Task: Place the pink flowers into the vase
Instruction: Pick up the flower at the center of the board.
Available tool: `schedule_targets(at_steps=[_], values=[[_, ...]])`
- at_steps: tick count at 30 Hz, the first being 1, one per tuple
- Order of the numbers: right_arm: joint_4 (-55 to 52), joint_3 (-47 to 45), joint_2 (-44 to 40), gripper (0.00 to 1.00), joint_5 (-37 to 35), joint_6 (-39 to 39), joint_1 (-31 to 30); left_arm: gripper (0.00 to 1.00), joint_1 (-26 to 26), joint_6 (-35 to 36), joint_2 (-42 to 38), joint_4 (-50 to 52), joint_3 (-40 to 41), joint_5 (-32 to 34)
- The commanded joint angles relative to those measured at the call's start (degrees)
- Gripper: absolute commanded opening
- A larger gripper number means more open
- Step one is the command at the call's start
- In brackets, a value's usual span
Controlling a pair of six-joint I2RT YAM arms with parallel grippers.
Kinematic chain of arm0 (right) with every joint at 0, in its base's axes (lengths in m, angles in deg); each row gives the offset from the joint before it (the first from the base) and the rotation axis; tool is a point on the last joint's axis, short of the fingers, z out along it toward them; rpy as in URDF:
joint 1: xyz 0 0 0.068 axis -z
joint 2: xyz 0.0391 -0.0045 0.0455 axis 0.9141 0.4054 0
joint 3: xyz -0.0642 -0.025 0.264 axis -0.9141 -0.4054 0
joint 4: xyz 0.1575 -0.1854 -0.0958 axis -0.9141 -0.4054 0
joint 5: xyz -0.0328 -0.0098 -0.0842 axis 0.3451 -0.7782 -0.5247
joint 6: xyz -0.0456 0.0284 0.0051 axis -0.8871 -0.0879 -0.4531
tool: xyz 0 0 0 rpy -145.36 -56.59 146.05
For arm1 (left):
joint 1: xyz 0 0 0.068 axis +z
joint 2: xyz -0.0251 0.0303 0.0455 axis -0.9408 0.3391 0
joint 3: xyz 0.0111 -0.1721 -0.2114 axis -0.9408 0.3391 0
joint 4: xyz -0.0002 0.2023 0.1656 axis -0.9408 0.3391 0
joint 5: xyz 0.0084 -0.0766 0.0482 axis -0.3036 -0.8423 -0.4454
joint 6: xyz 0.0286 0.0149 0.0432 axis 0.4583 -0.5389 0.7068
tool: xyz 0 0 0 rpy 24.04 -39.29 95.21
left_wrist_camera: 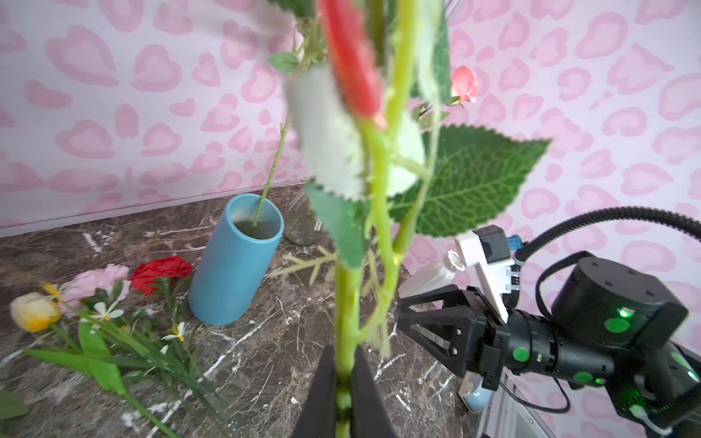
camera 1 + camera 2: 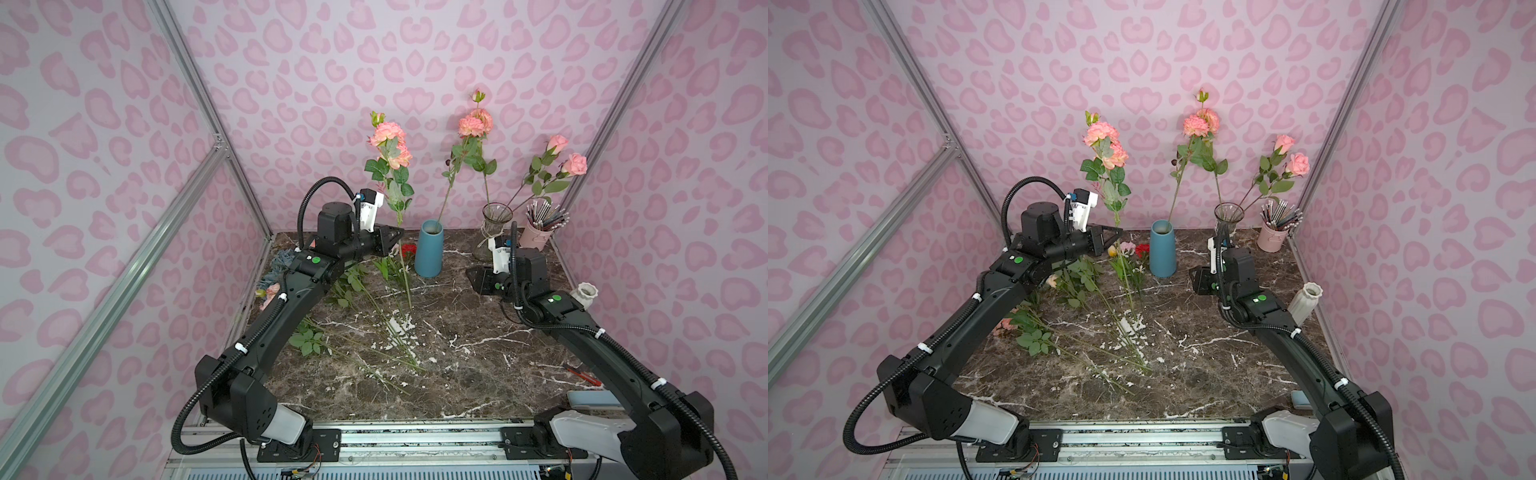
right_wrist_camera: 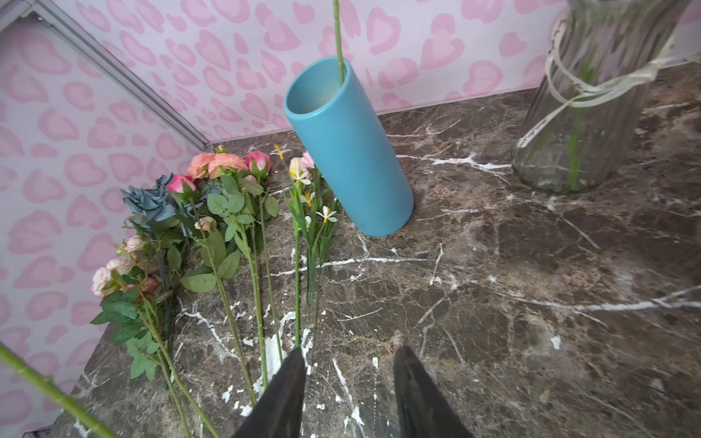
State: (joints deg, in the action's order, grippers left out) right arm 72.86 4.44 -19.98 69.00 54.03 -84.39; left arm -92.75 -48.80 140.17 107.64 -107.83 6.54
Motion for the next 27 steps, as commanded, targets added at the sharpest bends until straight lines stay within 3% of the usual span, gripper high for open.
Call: schedule_targets(at_steps=[1,11,17,27], values=[[2.5,1.3,-0.7,0.42,5.3,-1.2,-0.3,0.04,0.1,0.8,-0.1,-6.2,1.2,-5.3],[9.0,4.4,1.9,0.4,19.5,1.1,-4.7,0.04,0.1,0.2,-0.8,-9.0,4.1,-12.5],[15.1,5.9,4.3,0.39,25.3,4.0,-5.6,0.04,0.1,0.2,-2.0,-9.3,5.3,-12.2],[27.3,6.5,8.7,0.35,36.8,7.4,-7.9,0.04,-0.1,-5.0,-0.3,-15.4,6.8,-20.1]])
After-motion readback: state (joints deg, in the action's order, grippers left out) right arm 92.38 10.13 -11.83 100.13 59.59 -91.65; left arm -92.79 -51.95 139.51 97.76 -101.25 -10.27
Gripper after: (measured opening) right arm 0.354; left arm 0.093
